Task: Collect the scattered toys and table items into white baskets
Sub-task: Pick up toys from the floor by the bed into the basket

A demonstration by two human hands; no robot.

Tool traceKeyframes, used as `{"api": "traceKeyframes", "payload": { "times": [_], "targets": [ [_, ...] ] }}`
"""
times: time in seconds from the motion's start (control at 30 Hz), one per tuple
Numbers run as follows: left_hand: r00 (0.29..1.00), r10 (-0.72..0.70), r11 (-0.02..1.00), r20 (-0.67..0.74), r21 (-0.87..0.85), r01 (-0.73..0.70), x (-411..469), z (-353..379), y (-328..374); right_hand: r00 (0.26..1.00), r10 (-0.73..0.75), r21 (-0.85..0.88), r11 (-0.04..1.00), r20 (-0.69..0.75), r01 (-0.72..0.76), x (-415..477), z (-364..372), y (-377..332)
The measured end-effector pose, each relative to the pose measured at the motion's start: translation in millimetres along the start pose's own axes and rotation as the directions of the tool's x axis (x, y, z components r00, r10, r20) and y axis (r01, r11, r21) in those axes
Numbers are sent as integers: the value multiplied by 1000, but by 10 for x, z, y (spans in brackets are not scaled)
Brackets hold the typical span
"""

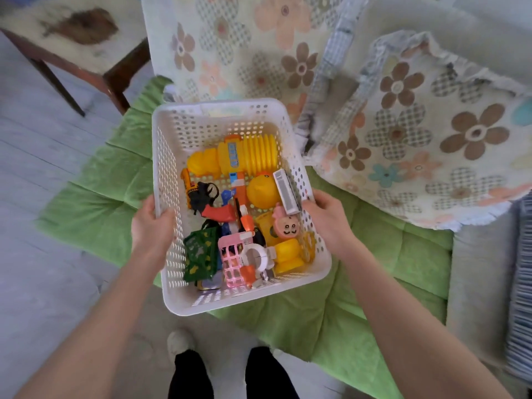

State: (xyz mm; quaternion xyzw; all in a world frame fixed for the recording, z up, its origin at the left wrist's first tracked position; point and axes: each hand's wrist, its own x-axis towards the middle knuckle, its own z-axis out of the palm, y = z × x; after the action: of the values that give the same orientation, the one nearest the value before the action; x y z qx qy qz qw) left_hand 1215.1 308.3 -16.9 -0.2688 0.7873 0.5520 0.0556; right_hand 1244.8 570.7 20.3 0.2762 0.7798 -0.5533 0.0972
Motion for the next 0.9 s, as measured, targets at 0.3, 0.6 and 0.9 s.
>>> {"api": "traceKeyframes", "payload": {
  "times": [0.3, 0.6, 0.9],
  "targets": [
    [996, -39, 997, -86, -74, 33, 522, -1308, -161, 990, -14, 86, 996, 138, 2, -269, 1223, -699],
    [965, -114, 977, -238, -205, 65, 765, -2638, -416, 952, -8, -186, 980, 305, 68, -322, 2612, -1384],
    [837, -296, 931, -460, -335, 145, 829, -3601, -622, 825, -156, -322, 869, 543, 376, -319, 3839, -2002]
  ]
}}
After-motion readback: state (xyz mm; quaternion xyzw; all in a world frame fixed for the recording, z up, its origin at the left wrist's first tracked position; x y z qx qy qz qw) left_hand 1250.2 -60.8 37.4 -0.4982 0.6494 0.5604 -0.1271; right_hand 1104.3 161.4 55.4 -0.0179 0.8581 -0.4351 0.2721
